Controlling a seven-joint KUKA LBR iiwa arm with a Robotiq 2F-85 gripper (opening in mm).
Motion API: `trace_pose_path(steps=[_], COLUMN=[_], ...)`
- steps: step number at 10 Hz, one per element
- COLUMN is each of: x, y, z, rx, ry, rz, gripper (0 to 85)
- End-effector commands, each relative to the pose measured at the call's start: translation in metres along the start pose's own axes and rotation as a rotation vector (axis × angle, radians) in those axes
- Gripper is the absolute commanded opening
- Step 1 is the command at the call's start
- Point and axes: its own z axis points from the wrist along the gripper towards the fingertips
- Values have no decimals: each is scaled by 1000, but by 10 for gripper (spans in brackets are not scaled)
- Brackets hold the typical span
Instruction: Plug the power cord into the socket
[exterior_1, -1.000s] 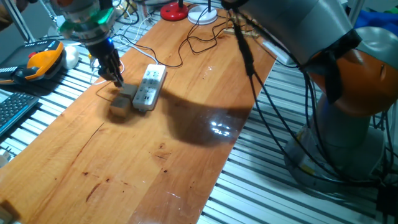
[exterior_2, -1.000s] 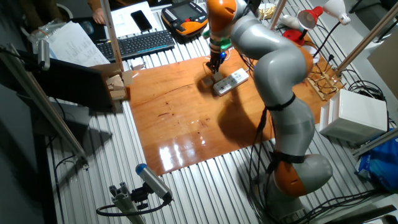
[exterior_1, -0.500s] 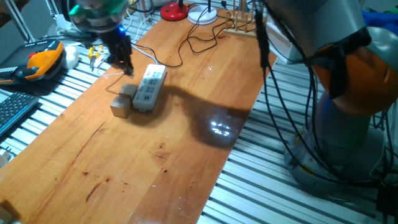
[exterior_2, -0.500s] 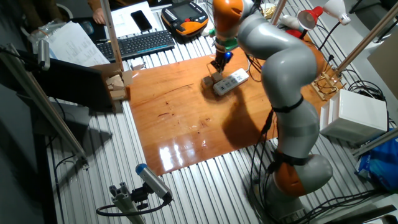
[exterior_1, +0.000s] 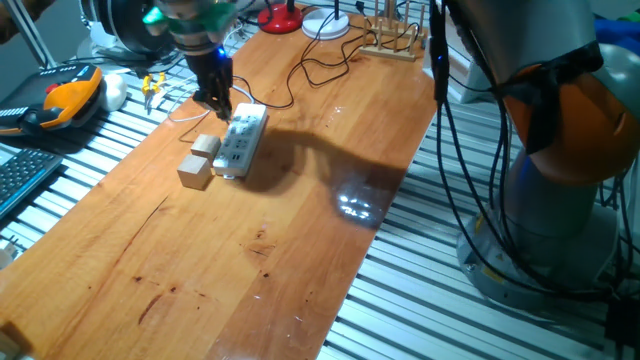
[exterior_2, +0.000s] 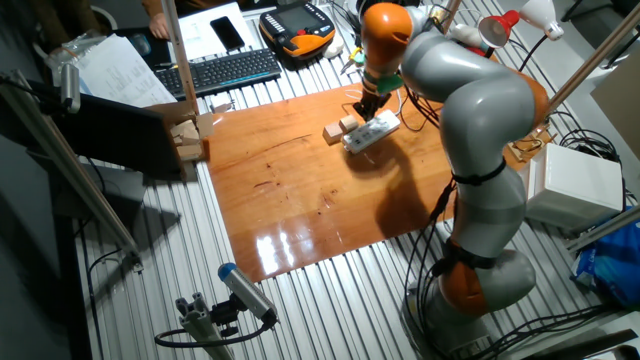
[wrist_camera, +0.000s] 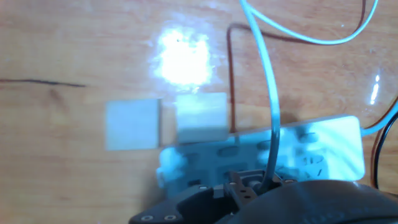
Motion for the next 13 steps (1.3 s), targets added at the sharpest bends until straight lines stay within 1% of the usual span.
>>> trace_pose_path(steps=[1,2,4,5,6,7,9,11,13], x=[2,5,6,7,8,8,6,2,1], y=[-4,-6,-8,-11,-12,-13,-11,-8,-6], z=[5,8,10,14,18,20,18,16,17], rx=[2,-1,-5,1,-4,-6,-25,-43,-58], ry=[-16,-25,-29,-37,-46,-47,-41,-31,-23], rz=[0,0,-9,-21,-29,-41,-67,-77,-87], gripper=[0,0,0,0,0,0,0,0,0])
